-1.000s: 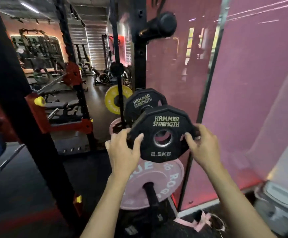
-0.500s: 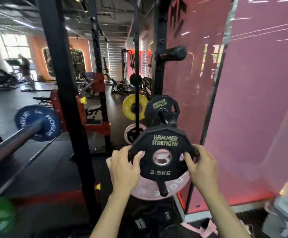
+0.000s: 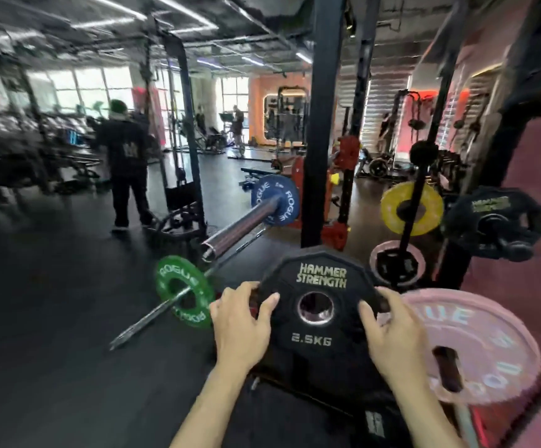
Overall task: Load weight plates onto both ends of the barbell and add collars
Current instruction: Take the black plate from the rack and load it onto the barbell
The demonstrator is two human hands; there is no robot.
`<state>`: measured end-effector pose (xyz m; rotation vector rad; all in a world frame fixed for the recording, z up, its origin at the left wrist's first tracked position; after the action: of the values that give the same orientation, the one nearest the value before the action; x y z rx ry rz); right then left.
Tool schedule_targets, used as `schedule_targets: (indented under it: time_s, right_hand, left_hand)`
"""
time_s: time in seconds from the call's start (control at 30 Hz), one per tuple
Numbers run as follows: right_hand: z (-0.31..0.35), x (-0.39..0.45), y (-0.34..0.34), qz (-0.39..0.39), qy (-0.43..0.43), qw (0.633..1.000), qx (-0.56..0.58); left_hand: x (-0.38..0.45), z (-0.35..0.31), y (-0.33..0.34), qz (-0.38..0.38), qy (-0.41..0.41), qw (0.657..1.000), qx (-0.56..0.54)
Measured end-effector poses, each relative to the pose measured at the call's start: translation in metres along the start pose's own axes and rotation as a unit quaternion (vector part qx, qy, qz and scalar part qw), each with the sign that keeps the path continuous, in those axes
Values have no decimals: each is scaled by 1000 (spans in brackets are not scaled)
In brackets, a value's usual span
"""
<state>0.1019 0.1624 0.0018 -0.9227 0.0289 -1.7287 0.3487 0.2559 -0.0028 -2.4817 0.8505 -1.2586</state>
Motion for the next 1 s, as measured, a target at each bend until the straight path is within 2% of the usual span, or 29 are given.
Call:
schedule_targets:
  time_s: [0.2,0.33,0.5,0.77,0.87,1.0]
  right_hand:
    - [85,-15,80,15,-66,997,28]
    - [118,-17,127,3,-67,998,17]
    - [145,-16,174,-32,-39,998,-24]
    - [168,-21,205,-69,31,995,-70]
    - [167,-22,210,-70,40,993,-86]
    - [167,-20,215,-92,29,989,-113]
  left_hand:
    - [29,79,-72,-56,-41,997,35]
    - [63,129,-85,-36,-47,998,15]
    - [114,189,-80,12,-43,999,-17]
    - [165,233,-58,107,4,993,-56]
    - [171,239,-47,114,0,990,-83]
    - [176,240,-41,114,36,988,-93]
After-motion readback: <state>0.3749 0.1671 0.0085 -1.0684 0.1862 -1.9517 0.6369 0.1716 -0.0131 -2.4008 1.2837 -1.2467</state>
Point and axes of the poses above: each hand's wrist, its own x-axis towards the middle knuckle, its own y-axis out of the palm, z = x × y, the point moved 5 cm from there along x, towards the middle knuckle, and after that the axes turned 5 degrees about y, right-handed, at the moved point
